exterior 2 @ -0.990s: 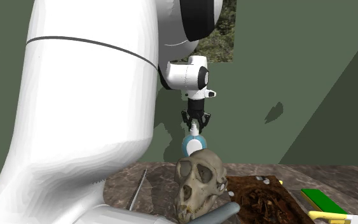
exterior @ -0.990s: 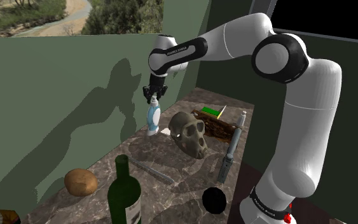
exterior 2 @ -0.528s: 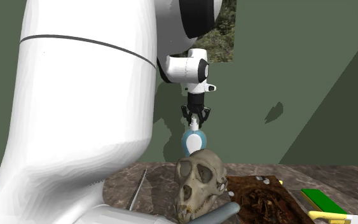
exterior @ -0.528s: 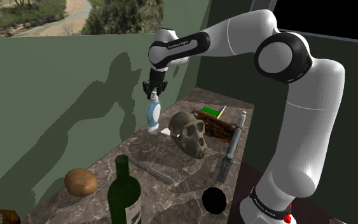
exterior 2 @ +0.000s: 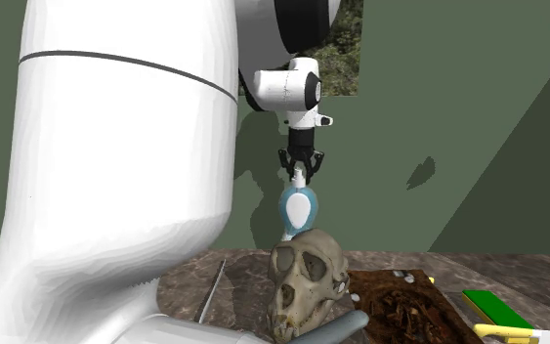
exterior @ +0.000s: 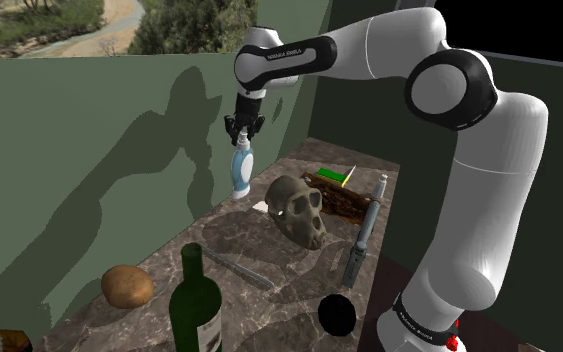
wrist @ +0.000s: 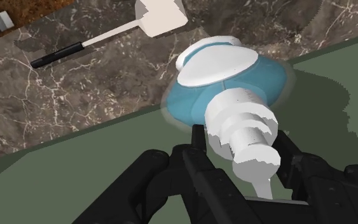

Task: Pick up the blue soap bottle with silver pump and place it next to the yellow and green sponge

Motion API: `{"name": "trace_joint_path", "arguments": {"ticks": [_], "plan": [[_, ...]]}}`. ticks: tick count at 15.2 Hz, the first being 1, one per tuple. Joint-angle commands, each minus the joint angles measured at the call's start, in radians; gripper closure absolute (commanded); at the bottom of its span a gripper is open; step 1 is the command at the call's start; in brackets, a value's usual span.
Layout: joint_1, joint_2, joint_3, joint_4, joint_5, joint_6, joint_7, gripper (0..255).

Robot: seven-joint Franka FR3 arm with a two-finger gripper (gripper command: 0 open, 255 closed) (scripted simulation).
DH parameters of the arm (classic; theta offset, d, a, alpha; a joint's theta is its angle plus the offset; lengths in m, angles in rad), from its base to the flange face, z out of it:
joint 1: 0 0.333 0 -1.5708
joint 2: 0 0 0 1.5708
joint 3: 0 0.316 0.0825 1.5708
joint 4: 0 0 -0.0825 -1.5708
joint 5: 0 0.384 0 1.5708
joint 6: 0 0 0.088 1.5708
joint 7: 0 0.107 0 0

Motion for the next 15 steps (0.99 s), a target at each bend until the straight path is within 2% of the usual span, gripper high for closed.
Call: {"name": "trace_joint_path", "arguments": {"ticks": [1, 4, 15], "plan": [[-0.001, -0.003, -0.001, 0.026, 0.0, -0.029, 0.0, 255], [-0.001, -0.006, -0.001, 0.058, -0.001, -0.064, 0.001, 255], [-0.155, -0.005, -0.085, 0.063, 0.056, -0.083, -0.252, 255]]}}
